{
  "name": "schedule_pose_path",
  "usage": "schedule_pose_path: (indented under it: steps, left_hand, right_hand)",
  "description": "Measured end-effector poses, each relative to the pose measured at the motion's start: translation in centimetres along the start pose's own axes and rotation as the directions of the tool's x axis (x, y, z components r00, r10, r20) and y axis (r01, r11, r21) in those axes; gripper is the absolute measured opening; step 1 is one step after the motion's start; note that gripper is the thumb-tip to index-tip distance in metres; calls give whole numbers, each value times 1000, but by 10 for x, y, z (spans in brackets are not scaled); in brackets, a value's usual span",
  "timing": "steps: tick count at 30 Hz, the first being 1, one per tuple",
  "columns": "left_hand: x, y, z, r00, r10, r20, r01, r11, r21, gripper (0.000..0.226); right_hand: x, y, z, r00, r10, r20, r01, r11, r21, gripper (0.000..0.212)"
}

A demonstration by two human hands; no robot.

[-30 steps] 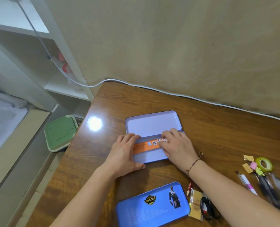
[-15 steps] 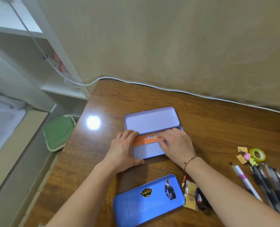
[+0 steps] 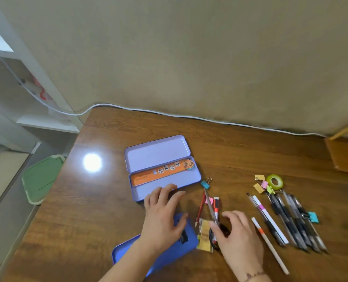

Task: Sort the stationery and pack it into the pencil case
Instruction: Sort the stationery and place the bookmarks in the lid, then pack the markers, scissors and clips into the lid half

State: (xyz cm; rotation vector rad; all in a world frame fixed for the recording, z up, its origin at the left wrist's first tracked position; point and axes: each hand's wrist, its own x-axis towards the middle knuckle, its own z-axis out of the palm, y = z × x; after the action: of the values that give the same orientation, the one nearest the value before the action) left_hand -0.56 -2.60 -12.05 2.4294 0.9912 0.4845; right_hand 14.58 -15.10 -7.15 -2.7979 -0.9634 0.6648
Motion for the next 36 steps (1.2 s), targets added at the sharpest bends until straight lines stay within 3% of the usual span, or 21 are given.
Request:
schedule_pose_path:
  steps: [6, 11, 13, 16, 19, 22, 24, 26, 29, 32, 36]
  left_hand:
    - [17, -19, -2, 973, -199, -117, 212, 971, 111, 30]
    - [9, -33, -4, 985, -141, -103, 152, 981, 117, 19]
    - [5, -34, -5, 986, -130, -109, 140, 986, 91, 21]
    - [-5, -31, -5, 991, -100, -87, 107, 991, 79, 25]
    - [-18, -26, -3, 998, -47, -42, 50, 996, 79, 31]
    - [-27, -27, -6, 990, -37, -137, 29, 997, -65, 35]
    - [-30, -33, -15, 948, -171, -267, 98, 959, -267, 36]
    - [-29, -41, -26, 893, -309, -327, 183, 914, -362, 35]
    - [-24, -55, -36, 897, -325, -299, 214, 912, -351, 34]
    - [-17, -63, -39, 933, -271, -239, 206, 943, -263, 32]
    - [-14, -66, -36, 968, -209, -140, 189, 971, -145, 37]
  right_hand:
    - [4, -12, -6, 998, 47, 42, -48, 998, 35, 22]
    - [4, 4, -21, 970, 144, 198, -202, 929, 311, 17]
    - [3, 8, -34, 962, 165, 216, -247, 862, 442, 15]
    - [6, -8, -57, 965, 158, 211, -262, 651, 712, 5]
    - [13, -42, -63, 966, 42, 254, -237, 528, 816, 9]
    - [23, -81, -42, 951, -57, 302, -230, 521, 822, 17]
    - [34, -101, -18, 953, -51, 298, -215, 576, 789, 23]
    - [44, -115, 7, 952, -20, 306, -237, 583, 777, 30]
    - [50, -132, 30, 929, 47, 368, -324, 587, 742, 33]
    - [51, -144, 34, 881, 99, 462, -437, 544, 717, 21]
    - [48, -154, 33, 805, 84, 587, -544, 498, 675, 15]
